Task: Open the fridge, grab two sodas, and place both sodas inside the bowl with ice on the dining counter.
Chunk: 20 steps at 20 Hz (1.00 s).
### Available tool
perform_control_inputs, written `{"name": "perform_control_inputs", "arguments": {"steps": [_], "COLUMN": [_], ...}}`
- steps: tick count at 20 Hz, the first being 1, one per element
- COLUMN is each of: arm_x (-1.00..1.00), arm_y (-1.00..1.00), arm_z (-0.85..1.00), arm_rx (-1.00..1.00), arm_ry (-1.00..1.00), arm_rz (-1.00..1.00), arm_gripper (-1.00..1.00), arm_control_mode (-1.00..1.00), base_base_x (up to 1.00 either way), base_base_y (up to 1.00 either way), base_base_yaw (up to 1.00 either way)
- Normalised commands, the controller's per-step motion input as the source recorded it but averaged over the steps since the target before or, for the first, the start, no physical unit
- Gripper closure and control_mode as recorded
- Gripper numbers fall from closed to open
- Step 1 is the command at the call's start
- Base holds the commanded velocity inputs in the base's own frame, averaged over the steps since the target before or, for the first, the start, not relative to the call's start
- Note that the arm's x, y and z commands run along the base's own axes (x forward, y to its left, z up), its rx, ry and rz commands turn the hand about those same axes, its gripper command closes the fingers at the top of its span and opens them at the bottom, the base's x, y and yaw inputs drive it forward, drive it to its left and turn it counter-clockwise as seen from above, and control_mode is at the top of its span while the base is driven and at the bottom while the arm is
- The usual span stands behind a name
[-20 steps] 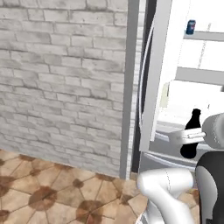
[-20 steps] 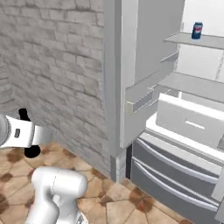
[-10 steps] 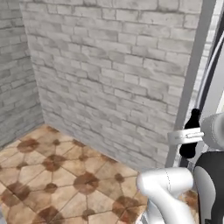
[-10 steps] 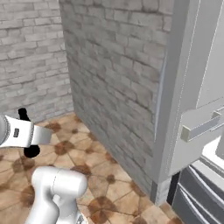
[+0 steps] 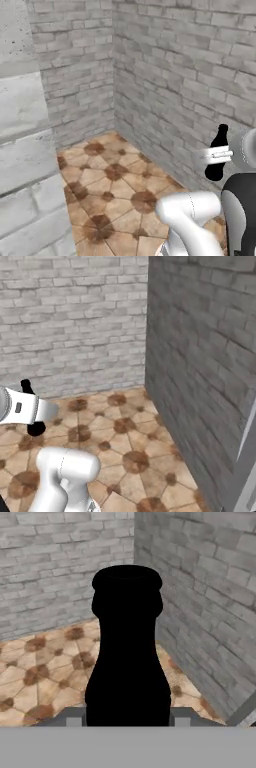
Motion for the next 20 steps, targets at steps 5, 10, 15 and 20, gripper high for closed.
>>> {"name": "perform_control_inputs", "arguments": {"steps": [5, 10, 15, 20], "arm_x": [0.00, 0.00, 0.00, 0.00], "arm_y": [0.00, 0.00, 0.00, 0.00], "arm_z": [0.00, 0.00, 0.00, 0.00], "arm_rx": [0.00, 0.00, 0.00, 0.00], "arm_ry": [0.00, 0.00, 0.00, 0.00], "arm_rz": [0.00, 0.00, 0.00, 0.00], "arm_gripper": [1.00, 1.00, 1.00, 1.00], "arm_control_mode": [1.00, 1.00, 1.00, 1.00], "base_base_x": [0.00, 0.01, 0.67, 1.00], "base_base_y": [0.52, 0.47, -0.08, -0.33], "base_base_yaw": [0.57, 0.58, 0.52, 0.45]}}
